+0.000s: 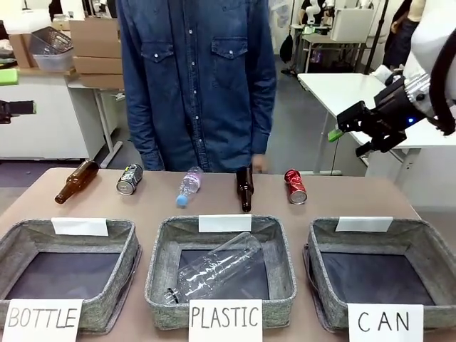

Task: Sort the can waste into the basket.
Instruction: Pick up the can waste from the table and place it in the right Fabric basket.

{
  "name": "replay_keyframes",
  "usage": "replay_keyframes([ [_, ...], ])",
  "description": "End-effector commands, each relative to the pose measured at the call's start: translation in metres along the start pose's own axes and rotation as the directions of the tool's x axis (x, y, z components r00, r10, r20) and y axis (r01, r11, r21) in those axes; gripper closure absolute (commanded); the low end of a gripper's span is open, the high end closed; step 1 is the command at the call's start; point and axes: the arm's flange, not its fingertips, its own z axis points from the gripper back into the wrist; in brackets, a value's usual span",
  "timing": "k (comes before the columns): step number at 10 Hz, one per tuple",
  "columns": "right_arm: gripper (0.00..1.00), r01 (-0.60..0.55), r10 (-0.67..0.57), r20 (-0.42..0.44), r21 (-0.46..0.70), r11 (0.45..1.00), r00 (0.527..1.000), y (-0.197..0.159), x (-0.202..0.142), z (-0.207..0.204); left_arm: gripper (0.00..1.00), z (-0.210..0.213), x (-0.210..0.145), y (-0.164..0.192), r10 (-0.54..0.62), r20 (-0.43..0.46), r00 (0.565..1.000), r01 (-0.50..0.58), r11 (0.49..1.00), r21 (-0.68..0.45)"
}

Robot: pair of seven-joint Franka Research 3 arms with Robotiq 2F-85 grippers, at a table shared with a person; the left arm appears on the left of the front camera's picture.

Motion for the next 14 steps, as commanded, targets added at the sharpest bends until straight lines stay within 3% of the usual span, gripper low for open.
replay_keyframes([
  [1, 0.00, 0.005, -0.005, -0.004, -0.012, 1.000, 1.000, 0.001, 0.002, -0.005, 0.00, -0.002, 0.002, 0.000, -0.021, 0.015, 1.000, 0.021, 1.000, -0.016],
  [4, 0.00, -0.089, 0.074, -0.090, -0.178, 0.980, 0.993, 0.009, 0.055, -0.118, 0.00, -0.002, 0.002, 0.000, -0.021, 0.015, 1.000, 0.021, 1.000, -0.016],
  [8, 0.00, -0.129, 0.067, -0.181, -0.353, 0.927, 0.981, -0.005, 0.077, -0.226, 0.00, -0.002, 0.002, 0.000, -0.021, 0.015, 1.000, 0.021, 1.000, -0.016],
  [11, 0.00, -0.160, 0.073, -0.211, -0.430, 0.889, 0.975, -0.011, 0.081, -0.267, 0.00, -0.002, 0.002, 0.000, -0.021, 0.015, 1.000, 0.021, 1.000, -0.016],
  [14, 0.00, -0.181, 0.088, -0.212, -0.469, 0.865, 0.973, -0.009, 0.078, -0.272, 0.00, -0.002, 0.002, 0.000, -0.021, 0.015, 1.000, 0.021, 1.000, -0.016],
])
